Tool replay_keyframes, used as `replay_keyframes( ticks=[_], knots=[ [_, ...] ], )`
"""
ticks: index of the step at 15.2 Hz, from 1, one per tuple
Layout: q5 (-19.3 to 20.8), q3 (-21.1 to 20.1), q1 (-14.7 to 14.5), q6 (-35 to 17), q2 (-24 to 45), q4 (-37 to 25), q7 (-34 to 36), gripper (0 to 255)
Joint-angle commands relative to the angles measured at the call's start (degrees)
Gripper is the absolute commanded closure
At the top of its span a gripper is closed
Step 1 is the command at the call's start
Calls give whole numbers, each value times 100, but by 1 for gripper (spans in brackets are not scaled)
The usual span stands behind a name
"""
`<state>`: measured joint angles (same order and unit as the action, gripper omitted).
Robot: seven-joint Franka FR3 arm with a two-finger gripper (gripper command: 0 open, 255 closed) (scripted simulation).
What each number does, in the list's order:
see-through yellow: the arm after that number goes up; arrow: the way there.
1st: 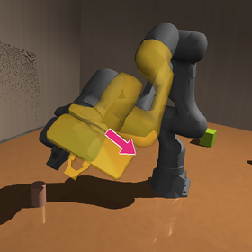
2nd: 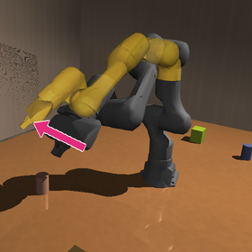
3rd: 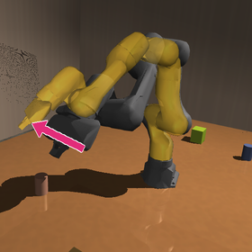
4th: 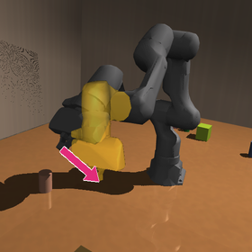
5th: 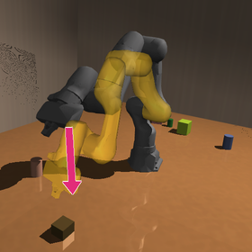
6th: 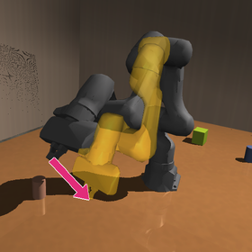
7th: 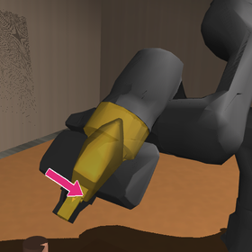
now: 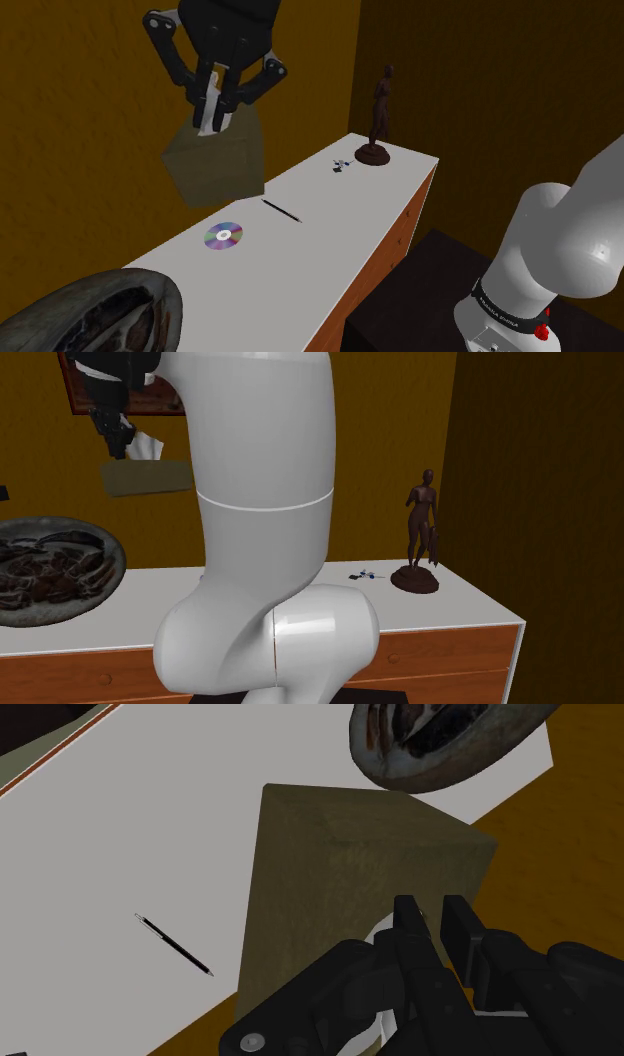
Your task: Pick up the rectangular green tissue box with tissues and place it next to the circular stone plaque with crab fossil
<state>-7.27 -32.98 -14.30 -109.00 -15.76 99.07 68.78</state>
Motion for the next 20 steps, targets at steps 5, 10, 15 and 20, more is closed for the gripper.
replay_keyframes(
  ticks=[5, 10, 15, 20],
  knots=[
    [-89, 10, -40, -472, -139, 594, -53, 255],
    [-153, 5, -73, -855, -225, 1055, -90, 255],
    [-201, -17, -102, -1237, -274, 1482, -114, 255],
    [-234, -53, -127, -1619, -288, 1876, -127, 255]
  ],
)
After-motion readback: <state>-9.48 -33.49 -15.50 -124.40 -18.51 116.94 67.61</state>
